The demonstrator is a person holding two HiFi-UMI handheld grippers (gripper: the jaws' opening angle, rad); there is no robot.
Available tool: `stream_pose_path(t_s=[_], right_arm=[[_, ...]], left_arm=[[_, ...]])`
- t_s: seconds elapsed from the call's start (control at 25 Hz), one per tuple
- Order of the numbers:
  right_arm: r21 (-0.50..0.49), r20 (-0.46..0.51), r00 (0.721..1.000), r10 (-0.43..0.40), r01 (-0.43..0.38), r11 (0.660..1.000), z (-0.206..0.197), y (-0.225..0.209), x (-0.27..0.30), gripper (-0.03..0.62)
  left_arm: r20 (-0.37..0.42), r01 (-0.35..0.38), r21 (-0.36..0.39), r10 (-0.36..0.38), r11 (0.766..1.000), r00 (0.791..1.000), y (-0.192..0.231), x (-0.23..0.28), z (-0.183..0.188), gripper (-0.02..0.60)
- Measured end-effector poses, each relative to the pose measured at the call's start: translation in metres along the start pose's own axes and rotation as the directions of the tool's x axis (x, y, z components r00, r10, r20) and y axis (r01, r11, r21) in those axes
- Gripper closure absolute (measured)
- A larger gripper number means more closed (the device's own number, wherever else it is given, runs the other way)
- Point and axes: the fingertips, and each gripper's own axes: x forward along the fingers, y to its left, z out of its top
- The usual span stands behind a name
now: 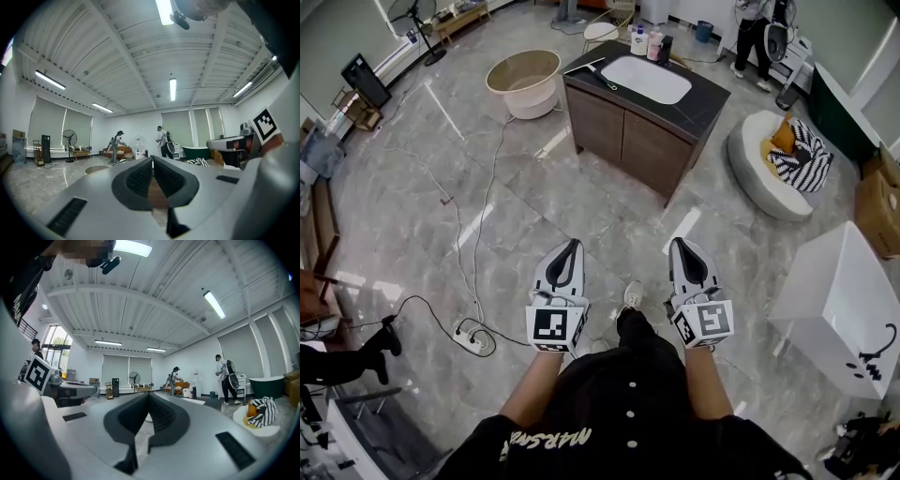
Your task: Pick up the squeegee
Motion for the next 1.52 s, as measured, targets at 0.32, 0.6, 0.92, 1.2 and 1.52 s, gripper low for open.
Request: stream_pose_path(t_s=[0.32, 0.6, 0.92, 1.2, 1.52], right_arm=[[0.018, 0.009, 1.000, 0.016, -0.016, 1.000, -0.004, -0.057, 0.088, 0.597], [0.011, 0.010, 0.999, 0.032, -0.033, 0.999, 0.003, -0.116, 0.161, 0.598], [0.012, -0.005, 0.996, 0.084, -0.083, 0.996, -0.001, -0.162, 0.223, 0.598], [0.027, -0.033, 0.993, 0.111, -0.110, 0.994, -0.009, -0.182, 0.261, 0.597], [0.014, -0.046, 0.993, 0.107, -0.107, 0.994, -0.020, -0.201, 0.314, 0.597]], left_arm=[[-0.014, -0.016, 0.013, 0.016, 1.000, 1.000, 0.023, 0.097, -0.003, 0.563], [-0.007, -0.042, 0.034, 0.042, 0.999, 0.999, 0.041, 0.183, 0.007, 0.563], [-0.014, -0.084, 0.022, 0.084, 0.996, 0.996, 0.049, 0.250, 0.008, 0.563], [-0.030, -0.112, 0.009, 0.112, 0.994, 0.993, 0.057, 0.282, 0.006, 0.563], [-0.031, -0.108, -0.007, 0.107, 0.994, 0.994, 0.084, 0.335, -0.005, 0.563]])
